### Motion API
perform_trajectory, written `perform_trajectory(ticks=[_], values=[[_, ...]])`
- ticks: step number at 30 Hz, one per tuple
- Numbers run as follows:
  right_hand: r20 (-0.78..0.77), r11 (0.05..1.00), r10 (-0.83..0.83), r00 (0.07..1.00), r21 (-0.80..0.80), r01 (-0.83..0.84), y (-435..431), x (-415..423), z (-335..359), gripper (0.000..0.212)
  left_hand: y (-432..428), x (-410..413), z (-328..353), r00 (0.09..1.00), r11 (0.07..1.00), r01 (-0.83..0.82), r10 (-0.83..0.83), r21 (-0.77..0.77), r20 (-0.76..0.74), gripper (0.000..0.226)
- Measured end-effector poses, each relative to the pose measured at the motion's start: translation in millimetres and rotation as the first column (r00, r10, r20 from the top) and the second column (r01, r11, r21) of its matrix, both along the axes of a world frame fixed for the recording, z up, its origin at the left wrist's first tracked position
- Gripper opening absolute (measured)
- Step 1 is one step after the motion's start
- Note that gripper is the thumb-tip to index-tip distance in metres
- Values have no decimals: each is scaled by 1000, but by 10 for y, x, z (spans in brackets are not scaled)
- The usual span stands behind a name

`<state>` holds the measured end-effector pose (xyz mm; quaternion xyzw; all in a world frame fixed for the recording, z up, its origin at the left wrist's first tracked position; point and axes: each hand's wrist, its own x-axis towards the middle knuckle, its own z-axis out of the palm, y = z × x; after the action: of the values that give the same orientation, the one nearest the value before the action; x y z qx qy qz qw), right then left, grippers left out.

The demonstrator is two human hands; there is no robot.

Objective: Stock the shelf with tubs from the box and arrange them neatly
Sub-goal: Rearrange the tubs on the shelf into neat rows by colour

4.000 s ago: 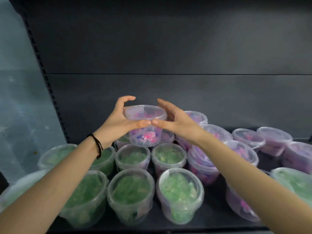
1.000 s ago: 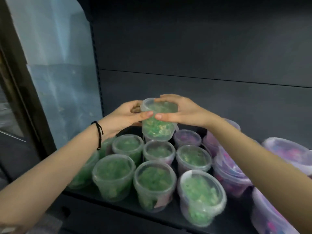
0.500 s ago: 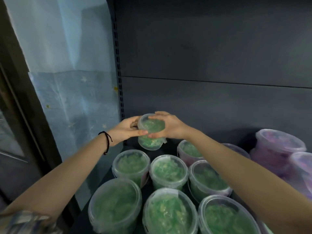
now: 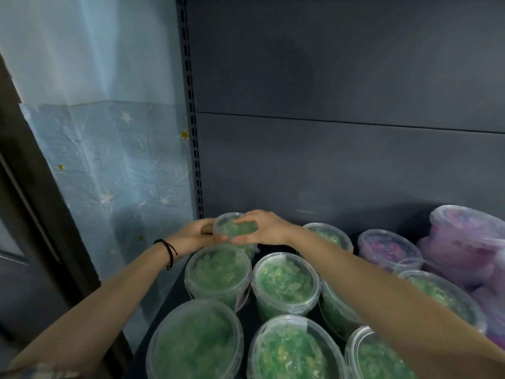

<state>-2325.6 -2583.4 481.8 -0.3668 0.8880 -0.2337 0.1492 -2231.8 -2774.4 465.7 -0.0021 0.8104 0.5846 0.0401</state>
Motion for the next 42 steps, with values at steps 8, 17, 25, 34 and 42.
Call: perform_trajectory(ticks=[8,17,25,34,42], values=[[19,983,-175,984,-49,176,198,42,35,67,70,81,-29,983,982,-176,171,68,71,45],[53,959,-249,967,-125,254,222,208,-31,68,208,96,43,966,968,-243,237,59,101,26],[-63,970,-192,979,-165,179,953,431,253,38,568,262,199,895,770,-446,375,-456,-243,29],[-334,982,-134,933,-170,80,2734,1023,633,29,2442,869,485,869,430,-442,-12,-787,-494,53],[-467,967,-165,869,-252,49,4535,1473,681,32,4183,1219,260,853,413,-423,-118,-807,-508,59]])
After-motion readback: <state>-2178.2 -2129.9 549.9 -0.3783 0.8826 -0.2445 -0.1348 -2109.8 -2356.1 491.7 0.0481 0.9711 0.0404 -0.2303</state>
